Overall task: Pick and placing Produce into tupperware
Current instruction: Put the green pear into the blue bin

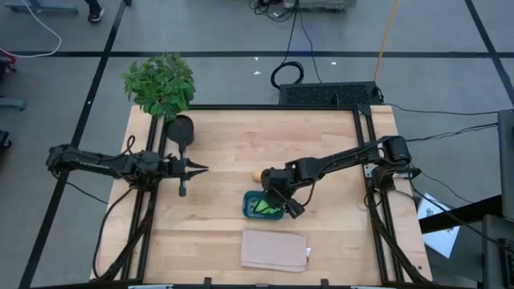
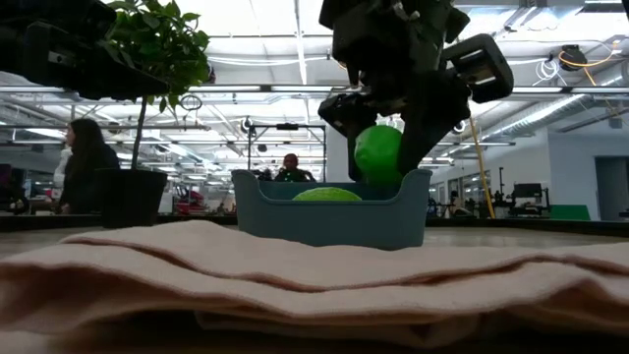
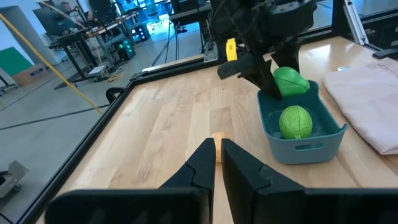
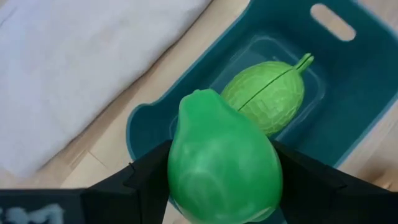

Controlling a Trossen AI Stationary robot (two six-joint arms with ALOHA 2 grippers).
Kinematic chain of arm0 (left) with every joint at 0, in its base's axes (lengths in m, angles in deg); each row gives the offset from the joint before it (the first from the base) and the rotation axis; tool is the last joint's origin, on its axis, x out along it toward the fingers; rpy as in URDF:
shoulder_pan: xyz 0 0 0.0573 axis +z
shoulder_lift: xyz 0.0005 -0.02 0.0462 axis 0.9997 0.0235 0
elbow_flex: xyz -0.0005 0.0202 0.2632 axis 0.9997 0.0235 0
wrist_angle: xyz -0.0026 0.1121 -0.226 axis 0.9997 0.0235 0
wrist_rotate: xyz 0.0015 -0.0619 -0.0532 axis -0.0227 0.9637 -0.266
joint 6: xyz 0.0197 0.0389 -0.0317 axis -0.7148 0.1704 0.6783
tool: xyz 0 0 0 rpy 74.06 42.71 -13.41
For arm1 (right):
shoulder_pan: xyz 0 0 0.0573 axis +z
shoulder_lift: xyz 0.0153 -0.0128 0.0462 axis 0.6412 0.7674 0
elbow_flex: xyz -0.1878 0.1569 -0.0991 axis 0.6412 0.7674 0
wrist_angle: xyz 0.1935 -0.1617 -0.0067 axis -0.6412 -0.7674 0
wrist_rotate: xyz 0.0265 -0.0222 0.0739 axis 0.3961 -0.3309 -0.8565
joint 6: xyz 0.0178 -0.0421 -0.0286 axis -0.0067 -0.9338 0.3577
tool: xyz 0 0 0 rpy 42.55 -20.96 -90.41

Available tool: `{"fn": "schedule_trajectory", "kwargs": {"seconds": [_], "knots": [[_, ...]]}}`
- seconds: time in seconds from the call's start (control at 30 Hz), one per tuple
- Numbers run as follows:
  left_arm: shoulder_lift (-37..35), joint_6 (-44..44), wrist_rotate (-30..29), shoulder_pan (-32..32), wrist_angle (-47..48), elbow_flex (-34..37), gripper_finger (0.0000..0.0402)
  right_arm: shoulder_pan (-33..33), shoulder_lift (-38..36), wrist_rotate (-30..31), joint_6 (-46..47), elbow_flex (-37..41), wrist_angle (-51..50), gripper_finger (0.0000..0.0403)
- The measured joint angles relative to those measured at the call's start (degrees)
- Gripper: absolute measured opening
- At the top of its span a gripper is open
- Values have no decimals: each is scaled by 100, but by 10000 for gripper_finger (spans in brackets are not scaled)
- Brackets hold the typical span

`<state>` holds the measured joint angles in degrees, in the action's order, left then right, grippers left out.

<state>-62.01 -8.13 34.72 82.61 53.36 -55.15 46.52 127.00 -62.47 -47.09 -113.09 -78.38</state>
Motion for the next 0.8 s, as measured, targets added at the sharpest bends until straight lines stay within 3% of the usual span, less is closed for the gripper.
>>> {"fn": "schedule_trajectory", "kwargs": {"seconds": [0.33, 0.8], "knots": [[0, -4, 0, 1, 12, 0, 31, 15, -2, -8, 973, -31, 150, 231], [0, -7, 0, 2, 33, 0, 31, 28, -2, -179, 1286, -33, 224, 231]]}}
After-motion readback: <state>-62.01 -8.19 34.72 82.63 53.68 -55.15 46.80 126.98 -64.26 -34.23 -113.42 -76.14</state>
